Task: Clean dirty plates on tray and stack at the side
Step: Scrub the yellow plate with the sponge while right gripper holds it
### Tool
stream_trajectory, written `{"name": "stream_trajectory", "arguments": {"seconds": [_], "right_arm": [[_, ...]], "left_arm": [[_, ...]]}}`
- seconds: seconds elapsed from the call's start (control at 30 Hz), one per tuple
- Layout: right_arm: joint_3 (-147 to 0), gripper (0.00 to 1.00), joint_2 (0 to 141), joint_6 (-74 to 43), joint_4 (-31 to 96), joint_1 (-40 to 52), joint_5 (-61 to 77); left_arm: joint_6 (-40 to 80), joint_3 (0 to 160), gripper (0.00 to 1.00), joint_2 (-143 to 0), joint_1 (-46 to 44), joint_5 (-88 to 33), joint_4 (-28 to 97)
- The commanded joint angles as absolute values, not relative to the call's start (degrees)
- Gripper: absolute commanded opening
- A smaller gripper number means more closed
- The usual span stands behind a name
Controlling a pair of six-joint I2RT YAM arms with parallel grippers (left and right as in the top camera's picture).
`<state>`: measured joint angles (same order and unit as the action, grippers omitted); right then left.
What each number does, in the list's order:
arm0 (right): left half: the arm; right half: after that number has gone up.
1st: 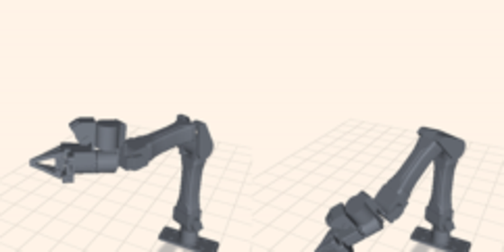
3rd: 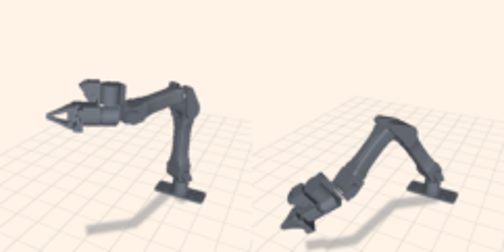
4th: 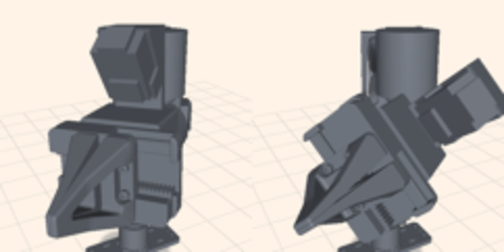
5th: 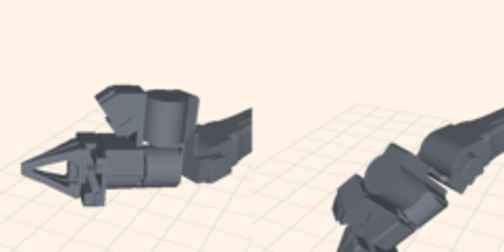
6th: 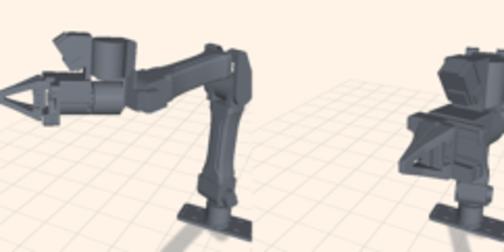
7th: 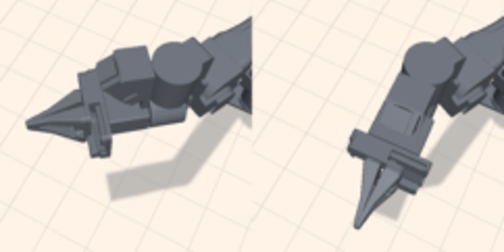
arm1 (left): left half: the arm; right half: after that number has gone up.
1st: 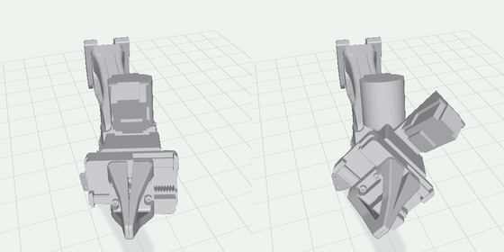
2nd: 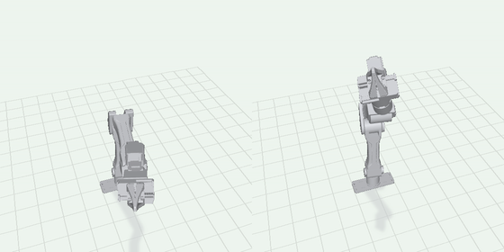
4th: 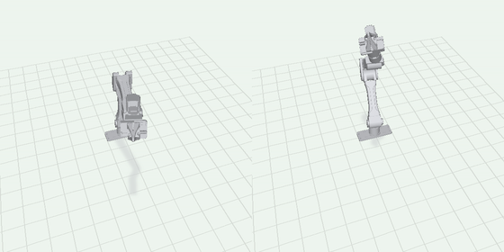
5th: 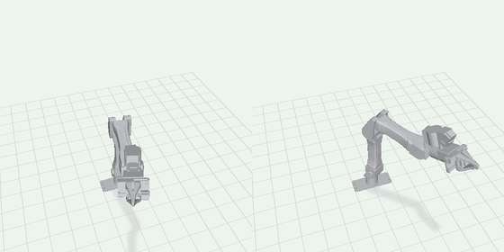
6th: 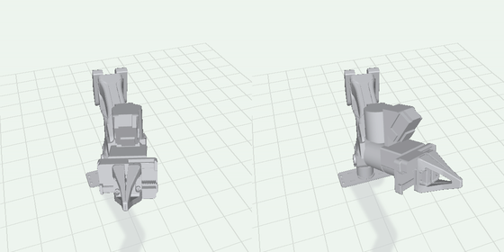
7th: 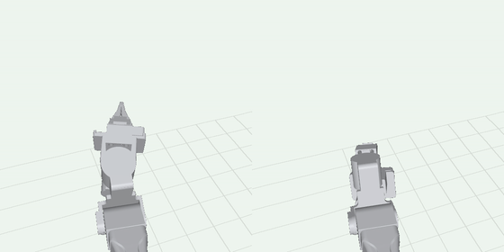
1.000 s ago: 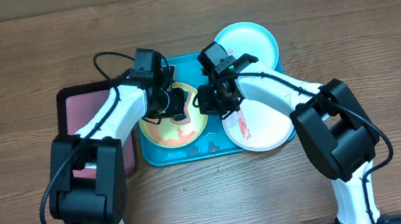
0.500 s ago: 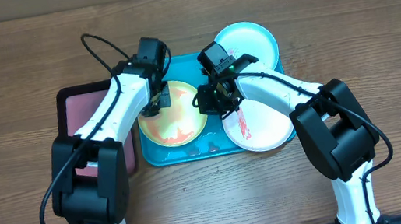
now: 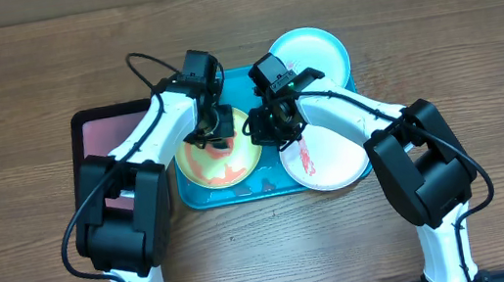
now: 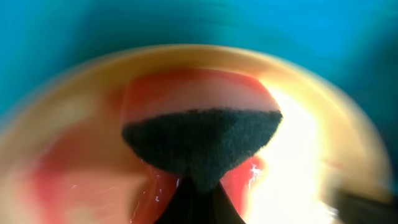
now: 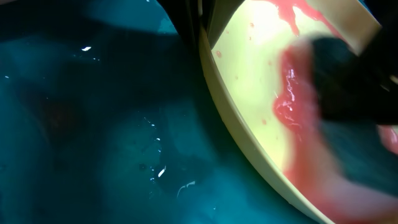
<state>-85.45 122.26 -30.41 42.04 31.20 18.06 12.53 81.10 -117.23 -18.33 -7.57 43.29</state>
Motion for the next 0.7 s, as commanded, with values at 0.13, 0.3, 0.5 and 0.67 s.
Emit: {"name": "stream_trajectory", "arguments": {"seconds": [0.13,0.3,0.5,0.67], "right_arm": [[-85.47,0.04,122.93,-30.68,41.47,31.42,20.08],[-85.47,0.04,122.93,-30.65,41.47,31.42,20.05],[-85.47,0.04,122.93,-30.68,41.47,31.42,20.05],[-85.47,0.04,122.93,-30.68,41.45,31.42,20.05]], "left_arm": [[-2.63,80.53,0.04,-120.64,-22.65,-27.29,45.54],[-2.85,80.53,0.04,-120.64,-21.67,-24.01,50.59],[-2.52,80.53,0.04,-120.64,-17.74,-16.05,57.98],[8.82,80.53,0.04,-120.64,-13.85,-3.25,62.57]]}}
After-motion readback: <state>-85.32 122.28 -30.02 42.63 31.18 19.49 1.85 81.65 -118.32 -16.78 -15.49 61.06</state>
